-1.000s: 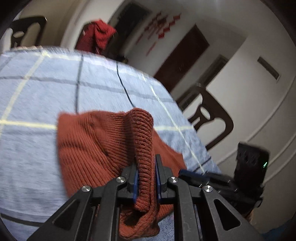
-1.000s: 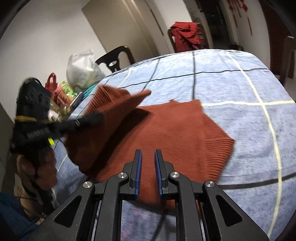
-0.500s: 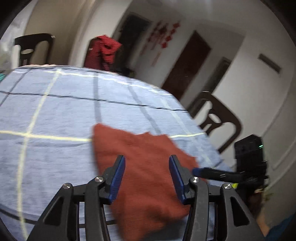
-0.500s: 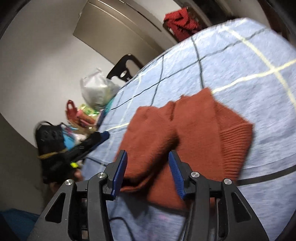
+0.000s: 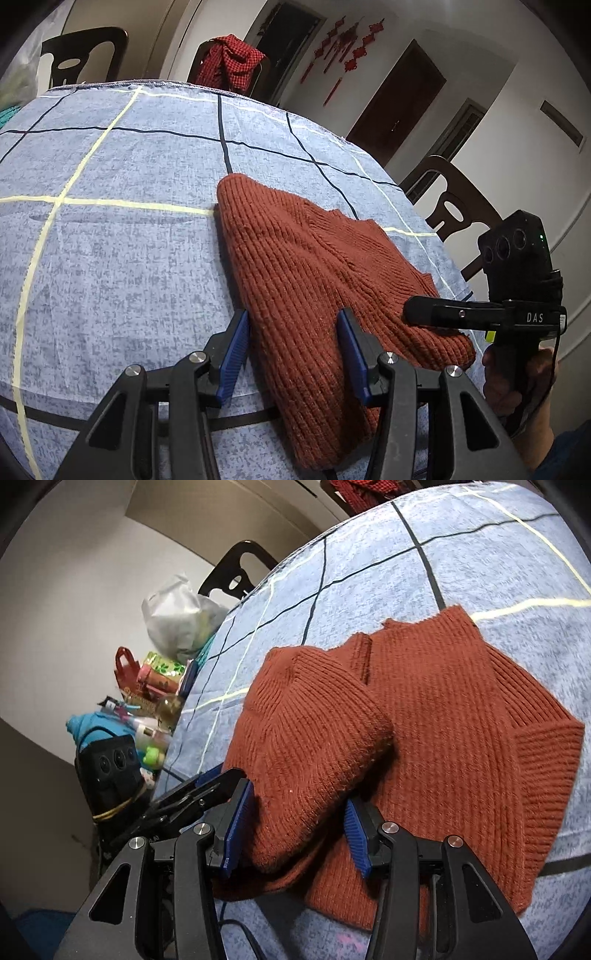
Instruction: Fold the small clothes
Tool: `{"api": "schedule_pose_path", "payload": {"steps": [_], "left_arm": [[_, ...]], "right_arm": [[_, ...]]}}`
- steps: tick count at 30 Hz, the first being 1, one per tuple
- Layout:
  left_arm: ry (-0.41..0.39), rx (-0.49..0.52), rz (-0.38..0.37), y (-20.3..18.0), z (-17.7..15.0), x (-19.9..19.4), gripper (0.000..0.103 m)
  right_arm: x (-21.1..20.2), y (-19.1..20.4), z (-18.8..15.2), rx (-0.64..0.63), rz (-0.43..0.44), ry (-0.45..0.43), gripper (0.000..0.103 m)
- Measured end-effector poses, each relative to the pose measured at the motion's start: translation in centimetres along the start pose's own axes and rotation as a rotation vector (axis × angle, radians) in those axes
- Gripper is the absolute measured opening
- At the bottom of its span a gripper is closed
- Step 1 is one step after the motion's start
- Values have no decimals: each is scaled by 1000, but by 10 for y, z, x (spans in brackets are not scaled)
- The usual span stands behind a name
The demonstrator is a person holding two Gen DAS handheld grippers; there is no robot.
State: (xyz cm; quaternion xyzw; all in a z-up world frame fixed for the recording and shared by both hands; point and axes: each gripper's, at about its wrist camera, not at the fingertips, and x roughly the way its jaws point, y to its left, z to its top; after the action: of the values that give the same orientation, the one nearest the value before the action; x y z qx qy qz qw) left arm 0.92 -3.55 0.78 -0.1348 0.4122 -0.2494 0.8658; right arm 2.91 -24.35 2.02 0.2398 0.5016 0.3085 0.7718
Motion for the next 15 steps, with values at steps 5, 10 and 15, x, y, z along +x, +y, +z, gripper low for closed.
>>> {"api": "schedule_pose_path", "payload": {"steps": [5, 10, 15], "left_arm": [[0, 9, 4, -2, 0, 2, 52], [-6, 20, 25, -6, 2, 2, 52], [-29, 50, 36, -16, 6, -7, 52]], "right_arm": [[7, -2, 9, 16, 1, -10, 46], [8, -5, 11, 14, 1, -17, 15], [-22, 3, 13, -30, 19, -90, 13]]}}
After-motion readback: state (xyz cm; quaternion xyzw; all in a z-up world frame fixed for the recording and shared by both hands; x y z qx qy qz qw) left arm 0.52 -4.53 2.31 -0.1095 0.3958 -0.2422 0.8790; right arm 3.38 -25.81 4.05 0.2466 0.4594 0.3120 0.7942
